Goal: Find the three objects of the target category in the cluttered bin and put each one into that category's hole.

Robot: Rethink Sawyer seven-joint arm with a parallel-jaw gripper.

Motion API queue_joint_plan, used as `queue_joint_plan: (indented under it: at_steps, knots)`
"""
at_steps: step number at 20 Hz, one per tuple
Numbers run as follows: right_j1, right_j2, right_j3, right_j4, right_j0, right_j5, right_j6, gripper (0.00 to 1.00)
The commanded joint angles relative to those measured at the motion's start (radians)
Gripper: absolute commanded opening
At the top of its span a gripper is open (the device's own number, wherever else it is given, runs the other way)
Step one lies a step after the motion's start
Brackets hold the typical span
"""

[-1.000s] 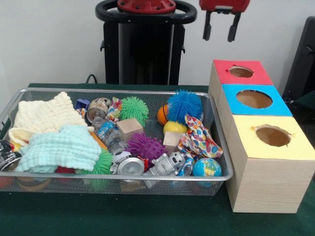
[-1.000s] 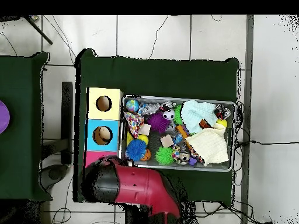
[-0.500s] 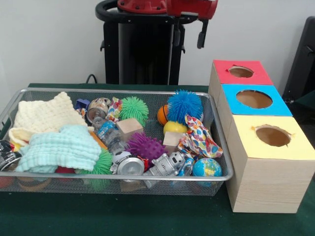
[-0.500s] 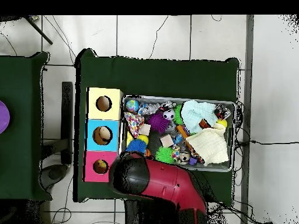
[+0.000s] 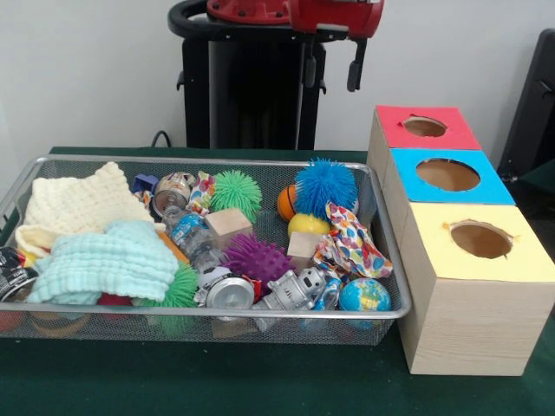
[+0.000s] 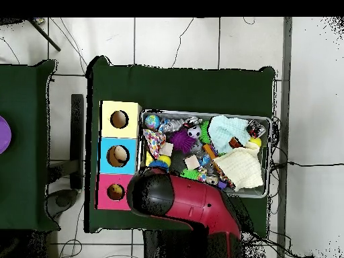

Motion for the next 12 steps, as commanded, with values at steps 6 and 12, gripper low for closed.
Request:
queue_joint_plan:
  at_steps: [6,12]
  knots:
    - [0.039,0.096,-0.088,-0.064,-0.023,0.067,-0.006,1.0]
    - [0.042,0.1,-0.105,-0.06,-0.048,0.079,-0.023,1.0]
